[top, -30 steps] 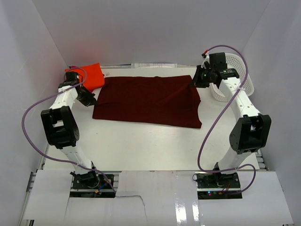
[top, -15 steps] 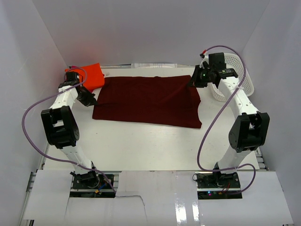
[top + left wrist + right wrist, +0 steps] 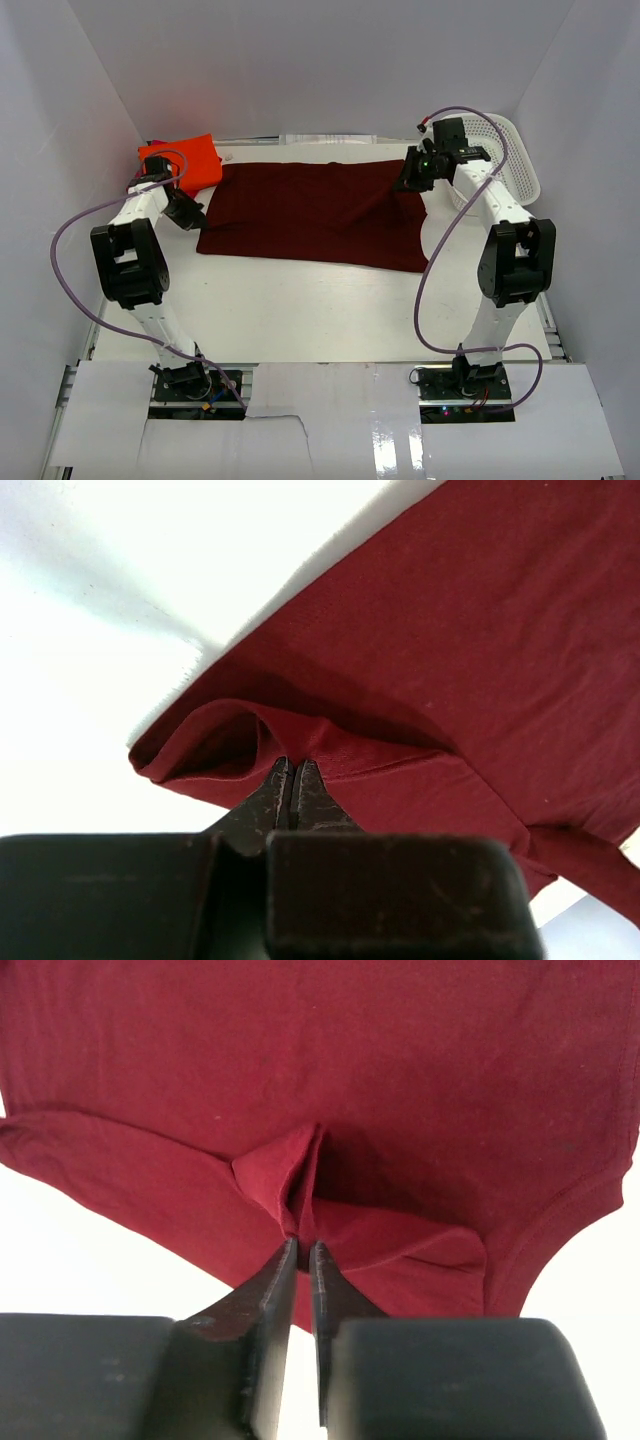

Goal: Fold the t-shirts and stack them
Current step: Fold the flattened tshirt in 1/3 of the way

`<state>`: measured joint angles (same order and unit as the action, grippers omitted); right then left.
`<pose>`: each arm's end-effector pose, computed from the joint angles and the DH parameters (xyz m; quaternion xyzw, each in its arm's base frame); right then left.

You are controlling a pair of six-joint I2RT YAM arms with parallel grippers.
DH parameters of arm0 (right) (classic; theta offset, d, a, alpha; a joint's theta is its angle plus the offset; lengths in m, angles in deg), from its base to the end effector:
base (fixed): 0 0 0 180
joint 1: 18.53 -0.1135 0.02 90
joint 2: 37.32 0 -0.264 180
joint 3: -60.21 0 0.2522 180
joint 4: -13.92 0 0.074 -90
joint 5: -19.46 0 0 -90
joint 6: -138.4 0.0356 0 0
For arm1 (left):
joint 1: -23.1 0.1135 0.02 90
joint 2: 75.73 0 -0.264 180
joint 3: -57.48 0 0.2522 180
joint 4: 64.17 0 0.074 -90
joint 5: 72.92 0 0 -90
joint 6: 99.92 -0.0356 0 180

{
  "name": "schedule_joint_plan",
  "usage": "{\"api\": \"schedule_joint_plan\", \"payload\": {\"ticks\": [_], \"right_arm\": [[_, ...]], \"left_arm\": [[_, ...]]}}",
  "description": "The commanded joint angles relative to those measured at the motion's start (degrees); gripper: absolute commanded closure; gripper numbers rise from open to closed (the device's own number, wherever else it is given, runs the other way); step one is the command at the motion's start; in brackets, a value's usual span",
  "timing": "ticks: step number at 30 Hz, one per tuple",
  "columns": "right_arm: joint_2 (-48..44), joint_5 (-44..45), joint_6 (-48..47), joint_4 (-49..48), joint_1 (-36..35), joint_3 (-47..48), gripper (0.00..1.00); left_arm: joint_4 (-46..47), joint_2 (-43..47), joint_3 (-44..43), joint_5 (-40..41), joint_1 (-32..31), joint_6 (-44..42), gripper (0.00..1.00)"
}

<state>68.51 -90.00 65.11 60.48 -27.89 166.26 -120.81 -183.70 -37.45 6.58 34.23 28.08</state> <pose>0.4110 0.0798 0.2906 -0.0041 0.9171 0.2355 0.3217 0.3790 0.0680 0.2055 -0.3928 0.8982 -0.1284 0.1499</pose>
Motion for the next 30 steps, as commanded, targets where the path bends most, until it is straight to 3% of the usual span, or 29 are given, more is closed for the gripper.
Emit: {"api": "schedule_joint_plan", "payload": {"ticks": [1, 4, 5, 8, 9, 11, 18, 24, 30], "right_arm": [[1.05, 1.88, 0.52, -1.07, 0.31, 4.03, 0.8], [2.2, 5.39, 0.78, 1.03, 0.31, 7.37, 0.71], [2.46, 6.88, 0.95, 1.48, 0.23, 8.86, 0.69], [2.2, 9.95, 0.96, 2.18, 0.31, 9.57, 0.59], [1.59, 10.84, 0.96, 2.18, 0.23, 9.31, 0.58], [-0.08, 13.48, 0.87, 1.66, 0.23, 7.74, 0.55], [-7.99, 10.68, 1.66, 0.77, -0.21, -6.74, 0.5], [-12.65, 10.85, 2.63, -0.18, -1.09, -19.84, 0.5], [-10.2, 11.38, 1.75, 0.51, -3.89, -22.07, 0.54]], "left_arm": [[0.68, 0.56, -2.07, 0.75, 0.03, 0.06, 0.97], [1.3, 1.17, -2.51, 1.44, 0.03, 0.32, 0.86], [1.39, 1.35, -2.59, 1.62, 0.03, 0.32, 0.7], [1.3, 2.4, -4.17, 3.29, 0.03, 0.5, 0.35], [1.3, 2.75, -5.13, 3.82, 0.03, 0.5, 0.16], [0.86, 3.54, -6.37, 5.66, 0.03, 0.06, 0.06], [0.16, 8.55, -5.68, 7.69, -2.43, -3.45, 0.02], [3.48, 9.53, 4.6, 2.69, -4.19, -4.16, 0.02], [4.64, 4.52, 4.53, 0.48, -9.19, -6.01, 0.05]]}}
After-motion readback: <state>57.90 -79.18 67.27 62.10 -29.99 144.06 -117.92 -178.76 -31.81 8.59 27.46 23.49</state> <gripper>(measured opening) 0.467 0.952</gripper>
